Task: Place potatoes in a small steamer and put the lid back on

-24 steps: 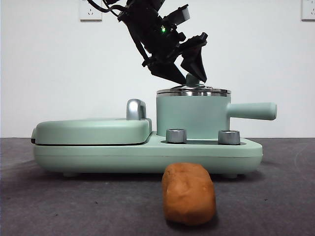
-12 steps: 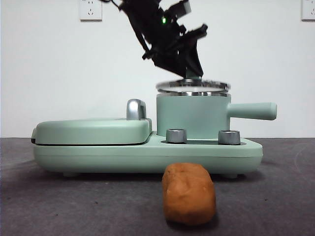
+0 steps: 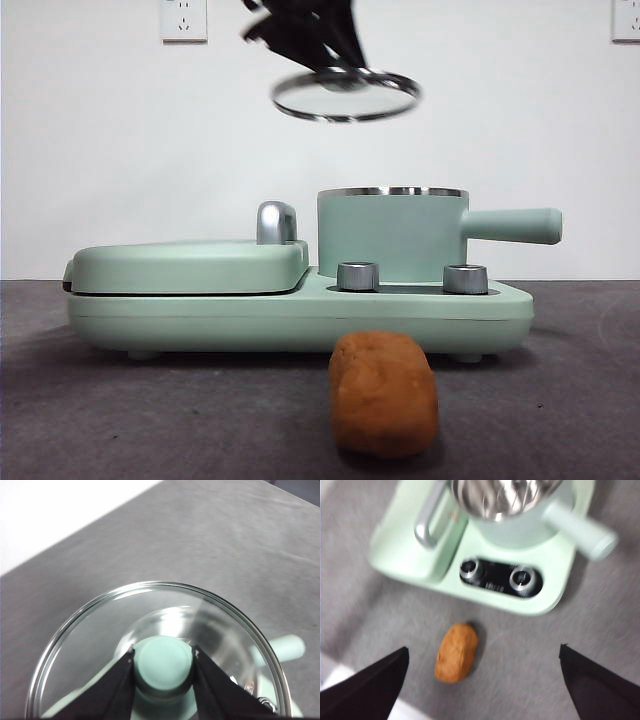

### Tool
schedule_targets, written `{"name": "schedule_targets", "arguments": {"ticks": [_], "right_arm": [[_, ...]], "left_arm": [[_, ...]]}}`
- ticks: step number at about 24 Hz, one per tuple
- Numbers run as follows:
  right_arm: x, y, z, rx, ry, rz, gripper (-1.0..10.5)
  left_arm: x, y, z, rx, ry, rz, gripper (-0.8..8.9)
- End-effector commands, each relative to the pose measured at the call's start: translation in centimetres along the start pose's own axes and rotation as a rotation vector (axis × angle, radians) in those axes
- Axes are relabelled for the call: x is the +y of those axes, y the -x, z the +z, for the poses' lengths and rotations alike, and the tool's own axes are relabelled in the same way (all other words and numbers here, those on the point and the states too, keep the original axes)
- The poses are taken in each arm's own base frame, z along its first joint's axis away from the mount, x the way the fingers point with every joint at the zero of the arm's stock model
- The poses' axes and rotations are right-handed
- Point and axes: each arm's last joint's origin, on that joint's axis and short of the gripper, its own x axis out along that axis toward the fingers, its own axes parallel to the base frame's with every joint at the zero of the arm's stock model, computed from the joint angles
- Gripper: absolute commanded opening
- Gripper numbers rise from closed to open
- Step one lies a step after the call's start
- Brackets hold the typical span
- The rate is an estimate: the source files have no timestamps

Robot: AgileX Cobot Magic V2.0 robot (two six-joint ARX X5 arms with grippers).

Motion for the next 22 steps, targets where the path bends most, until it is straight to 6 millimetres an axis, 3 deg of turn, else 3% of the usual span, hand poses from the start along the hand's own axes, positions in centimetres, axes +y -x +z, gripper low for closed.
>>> {"name": "schedule_targets", "arguments": {"ticks": [1, 7, 10, 15, 22], "right_arm": [[1.8, -2.6, 0.4, 0.092, -0.019, 0.003, 4.8], [6.0, -10.7, -0.7, 0.288, 0.067, -0.027, 4.9], [6.5, -12.8, -1.4, 0.355, 0.063, -0.056, 4.9], [6.8, -16.1, -2.5, 0.460, 0.071, -0.095, 4.9], [6.8, -20.3, -3.6, 0.530, 0.084, -0.115, 4.9]], "left_arm": [[0.8, 3.3, 1.6, -0.084, -0.002, 0.035, 0.46], [3.8, 8.9, 1.6, -0.109, 0.046, 0.137, 0.46], [4.5, 10.3, 1.5, -0.117, 0.060, 0.167, 0.46], [5.5, 11.5, 1.2, -0.116, 0.078, 0.201, 0.46], [6.1, 11.7, 0.9, -0.096, 0.093, 0.213, 0.46]]}}
